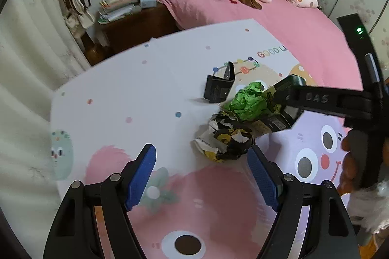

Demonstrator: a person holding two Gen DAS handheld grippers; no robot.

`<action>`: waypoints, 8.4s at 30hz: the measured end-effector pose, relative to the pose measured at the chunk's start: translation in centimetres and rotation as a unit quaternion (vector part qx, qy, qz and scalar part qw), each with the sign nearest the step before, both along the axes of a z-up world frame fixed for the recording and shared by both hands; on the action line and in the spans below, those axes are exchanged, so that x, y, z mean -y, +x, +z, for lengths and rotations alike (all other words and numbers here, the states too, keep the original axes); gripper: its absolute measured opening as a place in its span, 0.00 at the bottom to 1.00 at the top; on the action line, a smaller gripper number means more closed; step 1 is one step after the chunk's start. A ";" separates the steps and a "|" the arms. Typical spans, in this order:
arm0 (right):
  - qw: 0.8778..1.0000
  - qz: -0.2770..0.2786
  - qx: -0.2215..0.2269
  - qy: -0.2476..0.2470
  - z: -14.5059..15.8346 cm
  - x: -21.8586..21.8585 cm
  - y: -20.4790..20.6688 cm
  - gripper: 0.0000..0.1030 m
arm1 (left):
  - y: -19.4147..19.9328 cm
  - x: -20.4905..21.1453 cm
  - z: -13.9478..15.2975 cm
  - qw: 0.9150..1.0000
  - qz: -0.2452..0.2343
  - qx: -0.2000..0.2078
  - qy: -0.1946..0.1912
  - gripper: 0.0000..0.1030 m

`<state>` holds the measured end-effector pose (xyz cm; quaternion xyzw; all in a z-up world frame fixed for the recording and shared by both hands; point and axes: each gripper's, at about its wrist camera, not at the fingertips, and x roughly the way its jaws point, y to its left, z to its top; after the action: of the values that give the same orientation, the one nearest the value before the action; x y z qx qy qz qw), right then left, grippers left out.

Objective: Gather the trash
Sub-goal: 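Grasp the green-and-white carton with the right tool while the left tool grasps the crumpled wrapper, then carry the carton and wrapper over the bin and release both, then raise both tools back toward the table, then grasp the green crumpled paper with the right tool while the left tool grasps the black card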

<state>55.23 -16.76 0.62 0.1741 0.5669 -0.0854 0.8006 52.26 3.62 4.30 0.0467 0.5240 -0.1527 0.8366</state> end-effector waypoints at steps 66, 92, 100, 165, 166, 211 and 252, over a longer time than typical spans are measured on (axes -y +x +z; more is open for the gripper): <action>0.964 0.247 0.017 0.101 -0.7 7.7 -43.8 0.29 | -42.0 9.6 -6.2 0.989 0.127 -0.076 -0.020 0.41; 0.982 0.145 -0.115 0.037 -33.7 6.0 -48.1 0.44 | -43.8 12.1 -37.0 0.986 0.059 -0.155 0.021 0.55; 0.984 0.132 -0.117 0.021 -36.2 6.8 -46.1 0.55 | -42.2 10.8 -39.1 0.985 0.084 -0.141 0.058 0.85; 0.979 0.137 0.133 -0.074 11.9 0.0 -45.4 0.56 | -43.3 -1.4 8.3 0.989 0.114 0.085 0.042 0.84; 0.978 0.135 0.137 -0.082 12.2 -0.4 -45.3 0.56 | -43.0 -1.9 8.5 0.989 0.115 0.088 0.038 0.84; 0.839 0.541 0.051 -0.028 -3.0 -7.1 5.7 0.56 | -3.7 3.0 -1.4 0.942 0.326 -0.028 0.078 0.84; 0.920 0.373 0.063 0.105 -2.9 6.1 7.0 0.26 | 16.9 8.0 -11.0 0.947 0.292 -0.131 -0.002 0.35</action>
<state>62.26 -22.84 -2.30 0.0386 0.5446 0.2907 0.7857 69.20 -4.35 -6.71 -0.1309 0.6189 0.0923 0.7690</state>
